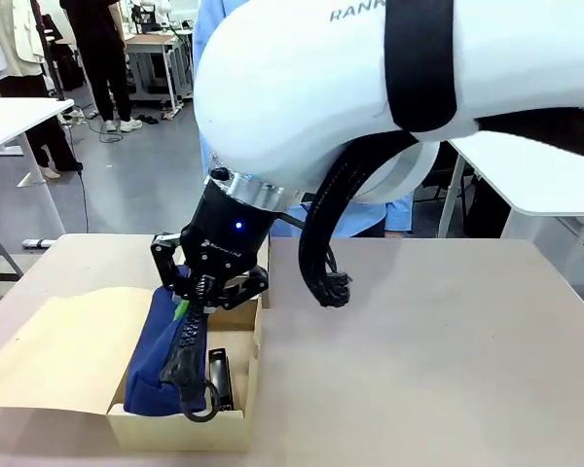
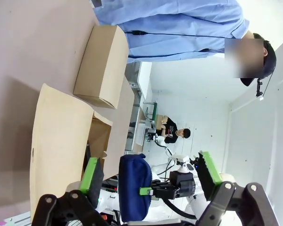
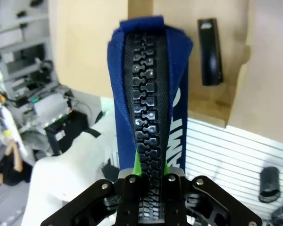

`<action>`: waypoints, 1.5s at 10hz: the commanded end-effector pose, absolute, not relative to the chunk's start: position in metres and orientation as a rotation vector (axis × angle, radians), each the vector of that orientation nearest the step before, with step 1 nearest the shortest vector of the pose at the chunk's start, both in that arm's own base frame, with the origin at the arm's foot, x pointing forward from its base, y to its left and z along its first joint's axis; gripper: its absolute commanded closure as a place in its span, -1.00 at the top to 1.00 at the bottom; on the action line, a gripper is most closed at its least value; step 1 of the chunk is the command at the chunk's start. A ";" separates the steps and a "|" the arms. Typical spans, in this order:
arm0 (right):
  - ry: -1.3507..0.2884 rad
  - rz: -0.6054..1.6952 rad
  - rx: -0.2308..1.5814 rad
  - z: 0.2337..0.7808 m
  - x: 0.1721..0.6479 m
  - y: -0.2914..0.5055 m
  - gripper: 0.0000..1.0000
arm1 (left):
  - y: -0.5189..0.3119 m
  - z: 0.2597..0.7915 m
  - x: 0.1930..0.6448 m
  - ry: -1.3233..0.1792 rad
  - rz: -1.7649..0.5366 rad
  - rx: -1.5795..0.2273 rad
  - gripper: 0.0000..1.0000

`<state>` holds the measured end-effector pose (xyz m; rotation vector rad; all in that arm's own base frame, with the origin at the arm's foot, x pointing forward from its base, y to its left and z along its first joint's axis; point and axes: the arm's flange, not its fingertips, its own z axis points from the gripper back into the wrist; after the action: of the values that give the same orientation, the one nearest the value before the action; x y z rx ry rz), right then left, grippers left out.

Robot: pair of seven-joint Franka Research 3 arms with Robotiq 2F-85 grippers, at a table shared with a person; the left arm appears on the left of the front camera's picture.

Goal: Place items inside the box.
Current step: Pick up a Pencil pouch or Stapler and place it inside the Mailer Box closest to the robot.

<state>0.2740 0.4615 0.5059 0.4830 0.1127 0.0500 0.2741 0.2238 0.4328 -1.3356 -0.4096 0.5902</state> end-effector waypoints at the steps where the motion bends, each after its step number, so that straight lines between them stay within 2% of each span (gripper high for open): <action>1: 0.078 0.018 0.535 0.515 0.277 0.416 -0.77 | 0.224 0.433 0.271 -0.418 0.570 -1.339 1.00; 2: 0.113 0.050 0.483 0.506 0.274 0.461 -0.77 | 0.224 0.433 0.271 -0.418 0.570 -1.339 1.00; 3: 0.031 -0.153 0.435 0.502 0.277 0.466 -0.77 | 0.224 0.433 0.271 -0.418 0.570 -1.339 1.00; 5: -0.071 -0.238 0.457 0.495 0.294 0.483 -0.77 | 0.224 0.433 0.271 -0.418 0.570 -1.339 1.00; 6: -0.083 -0.267 0.409 0.487 0.308 0.488 -0.77 | 0.224 0.433 0.271 -0.418 0.570 -1.339 1.00; 10: 0.011 -0.132 0.351 0.451 0.334 0.496 -0.77 | 0.224 0.433 0.271 -0.418 0.570 -1.339 1.00; 15: 0.087 -0.061 0.254 0.391 0.334 0.496 -0.77 | 0.224 0.433 0.271 -0.418 0.570 -1.339 1.00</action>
<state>0.3293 0.4926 0.3946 0.2756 0.0903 -0.0973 0.2738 0.2238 0.4328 -1.3358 -0.4101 0.5902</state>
